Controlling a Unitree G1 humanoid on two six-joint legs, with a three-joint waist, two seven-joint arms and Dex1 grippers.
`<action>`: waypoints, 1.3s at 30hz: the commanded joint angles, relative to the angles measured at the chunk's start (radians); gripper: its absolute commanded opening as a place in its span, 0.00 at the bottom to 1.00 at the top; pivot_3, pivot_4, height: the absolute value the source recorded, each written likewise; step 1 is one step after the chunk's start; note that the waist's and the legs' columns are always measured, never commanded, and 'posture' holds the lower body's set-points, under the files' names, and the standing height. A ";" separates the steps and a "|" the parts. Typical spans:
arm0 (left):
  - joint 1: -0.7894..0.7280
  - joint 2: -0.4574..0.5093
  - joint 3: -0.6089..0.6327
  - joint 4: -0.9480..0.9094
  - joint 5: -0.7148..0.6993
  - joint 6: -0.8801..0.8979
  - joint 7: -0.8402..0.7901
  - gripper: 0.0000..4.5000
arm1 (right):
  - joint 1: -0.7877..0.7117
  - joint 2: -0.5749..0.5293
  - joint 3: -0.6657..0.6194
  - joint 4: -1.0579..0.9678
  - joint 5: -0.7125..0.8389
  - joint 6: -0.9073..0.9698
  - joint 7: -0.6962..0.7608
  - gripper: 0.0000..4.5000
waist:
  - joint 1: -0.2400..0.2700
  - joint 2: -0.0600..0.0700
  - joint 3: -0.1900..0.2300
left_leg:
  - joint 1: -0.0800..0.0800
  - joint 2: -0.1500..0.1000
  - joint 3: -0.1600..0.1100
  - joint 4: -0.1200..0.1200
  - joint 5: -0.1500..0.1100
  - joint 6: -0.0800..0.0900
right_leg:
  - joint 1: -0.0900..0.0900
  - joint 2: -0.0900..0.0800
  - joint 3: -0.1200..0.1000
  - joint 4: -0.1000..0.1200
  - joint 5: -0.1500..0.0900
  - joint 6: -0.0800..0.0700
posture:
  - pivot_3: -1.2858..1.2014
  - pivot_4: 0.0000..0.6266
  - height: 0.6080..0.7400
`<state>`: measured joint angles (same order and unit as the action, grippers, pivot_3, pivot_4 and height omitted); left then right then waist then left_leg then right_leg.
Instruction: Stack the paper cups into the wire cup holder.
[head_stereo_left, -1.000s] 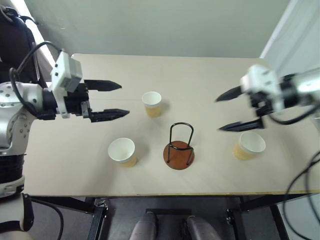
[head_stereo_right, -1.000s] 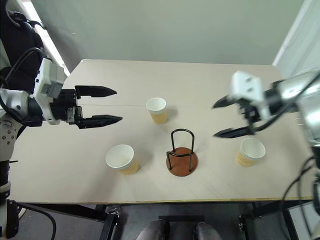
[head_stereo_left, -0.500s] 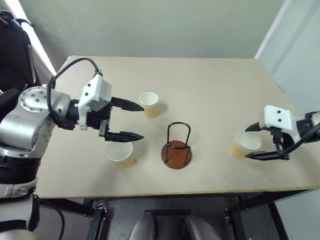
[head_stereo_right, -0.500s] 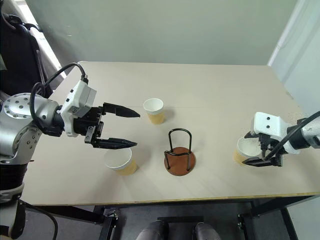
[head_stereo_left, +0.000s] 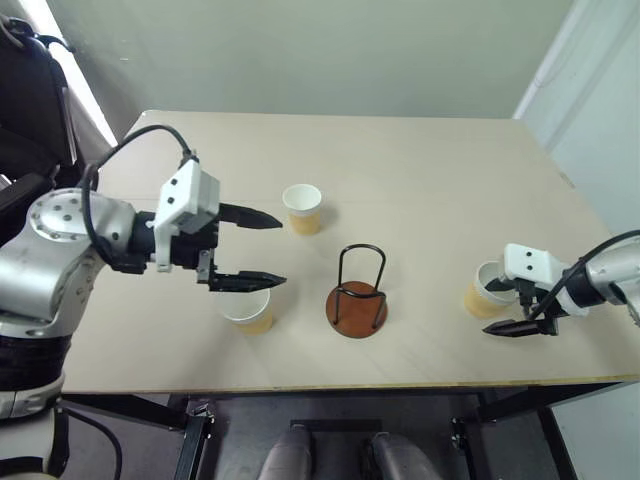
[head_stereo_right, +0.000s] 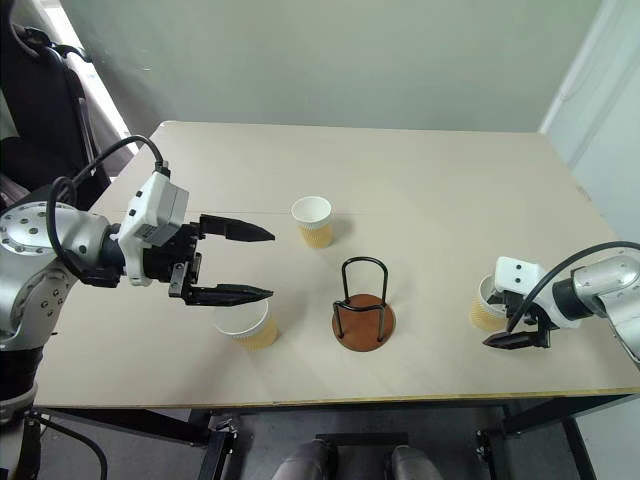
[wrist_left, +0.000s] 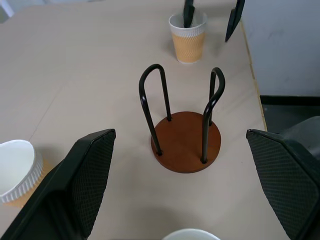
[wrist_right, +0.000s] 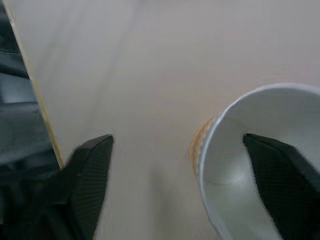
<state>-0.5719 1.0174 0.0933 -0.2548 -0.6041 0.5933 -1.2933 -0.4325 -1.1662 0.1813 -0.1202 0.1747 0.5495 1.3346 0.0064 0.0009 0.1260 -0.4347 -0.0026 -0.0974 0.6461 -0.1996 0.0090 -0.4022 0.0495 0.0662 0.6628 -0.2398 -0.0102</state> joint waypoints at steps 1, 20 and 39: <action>0.005 0.022 0.046 -0.033 -0.019 0.011 0.016 1.00 | -0.051 0.008 0.008 0.012 -0.026 -0.027 0.012 0.62 | 0.000 0.000 0.000 | 0.000 0.000 0.000 0.000 0.000 0.000 | 0.000 0.000 0.000 0.000 0.000 0.000 | 0.52 0.24 1.00; 0.072 0.047 0.101 -0.051 -0.019 0.010 0.049 1.00 | -0.566 0.158 -0.088 -0.052 0.323 0.132 0.194 0.01 | -0.005 0.001 0.001 | 0.000 0.000 0.000 -0.001 0.000 0.000 | -0.001 0.000 0.000 0.000 -0.001 -0.003 | 0.52 0.24 1.00; 0.125 0.060 0.129 -0.096 -0.042 0.027 0.091 1.00 | -0.613 0.322 0.118 -0.066 0.216 0.022 0.226 0.01 | -0.001 0.002 0.001 | -0.002 0.000 -0.001 -0.002 0.000 -0.001 | -0.004 0.000 -0.002 0.001 -0.001 -0.007 | 0.52 0.24 1.00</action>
<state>-0.4463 1.0582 0.1777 -0.3148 -0.6308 0.6177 -1.2101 -1.0385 -0.8344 0.3069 -0.1639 0.3924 0.5889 1.5456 0.0052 0.0027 0.1270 -0.4362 -0.0024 -0.0985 0.6443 -0.1996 0.0082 -0.4066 0.0492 0.0643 0.6639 -0.2408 -0.0178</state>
